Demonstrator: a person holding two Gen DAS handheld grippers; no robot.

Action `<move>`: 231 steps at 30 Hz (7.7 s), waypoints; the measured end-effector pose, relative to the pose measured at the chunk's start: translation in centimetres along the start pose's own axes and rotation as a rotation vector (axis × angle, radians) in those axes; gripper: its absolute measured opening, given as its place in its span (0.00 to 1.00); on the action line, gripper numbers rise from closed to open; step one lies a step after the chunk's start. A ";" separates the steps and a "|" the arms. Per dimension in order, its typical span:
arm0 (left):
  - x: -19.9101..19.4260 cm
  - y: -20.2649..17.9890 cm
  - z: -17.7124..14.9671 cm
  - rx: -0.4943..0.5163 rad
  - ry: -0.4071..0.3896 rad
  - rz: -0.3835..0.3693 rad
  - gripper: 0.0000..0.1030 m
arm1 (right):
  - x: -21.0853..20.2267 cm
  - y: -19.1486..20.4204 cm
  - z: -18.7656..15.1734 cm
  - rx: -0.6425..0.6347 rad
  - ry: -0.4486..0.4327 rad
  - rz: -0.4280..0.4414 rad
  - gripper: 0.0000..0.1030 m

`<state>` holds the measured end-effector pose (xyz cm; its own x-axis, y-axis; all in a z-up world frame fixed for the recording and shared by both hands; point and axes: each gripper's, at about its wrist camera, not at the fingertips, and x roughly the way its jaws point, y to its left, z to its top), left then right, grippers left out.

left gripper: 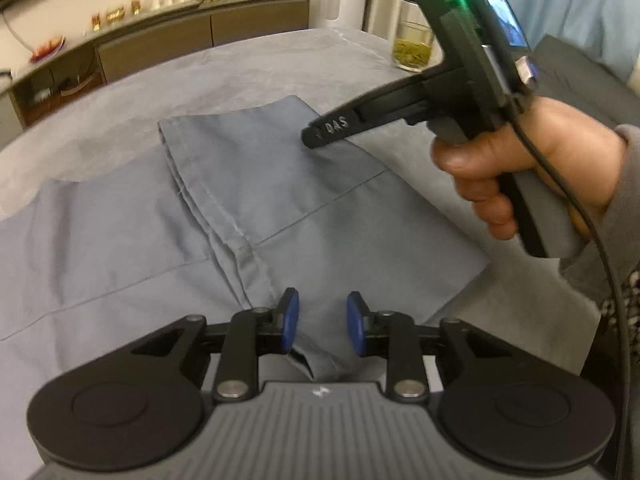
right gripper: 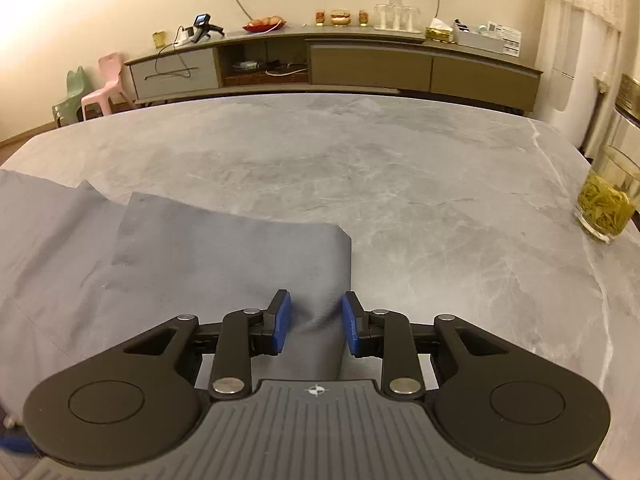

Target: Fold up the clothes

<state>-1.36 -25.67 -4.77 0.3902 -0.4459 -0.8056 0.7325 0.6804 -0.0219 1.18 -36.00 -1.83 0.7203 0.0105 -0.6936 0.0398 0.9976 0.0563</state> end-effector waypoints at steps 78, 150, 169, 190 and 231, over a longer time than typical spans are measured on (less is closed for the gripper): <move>-9.0 17.1 -11.2 -0.311 -0.121 0.084 0.26 | -2.5 17.6 0.1 -0.196 0.035 0.212 0.28; -27.5 44.4 -35.5 -1.241 -0.579 0.383 0.10 | -14.2 54.9 10.1 -0.652 0.044 0.809 0.39; -25.3 34.2 -26.8 -0.587 -0.541 0.788 0.09 | 1.7 66.9 16.8 -0.681 0.237 0.531 0.99; -21.4 18.5 -20.1 -0.080 -0.600 0.544 0.09 | 2.0 39.6 9.7 -0.158 0.050 0.393 0.10; -17.7 30.1 -21.2 -0.419 -0.371 0.155 0.13 | 22.5 43.1 15.6 -0.378 0.154 0.197 0.41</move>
<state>1.92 15.01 -3.67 0.7002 -0.4453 -0.5581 0.3971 0.8925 -0.2139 29.93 6.21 -3.82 0.5762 0.1842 -0.7963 -0.3644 0.9300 -0.0486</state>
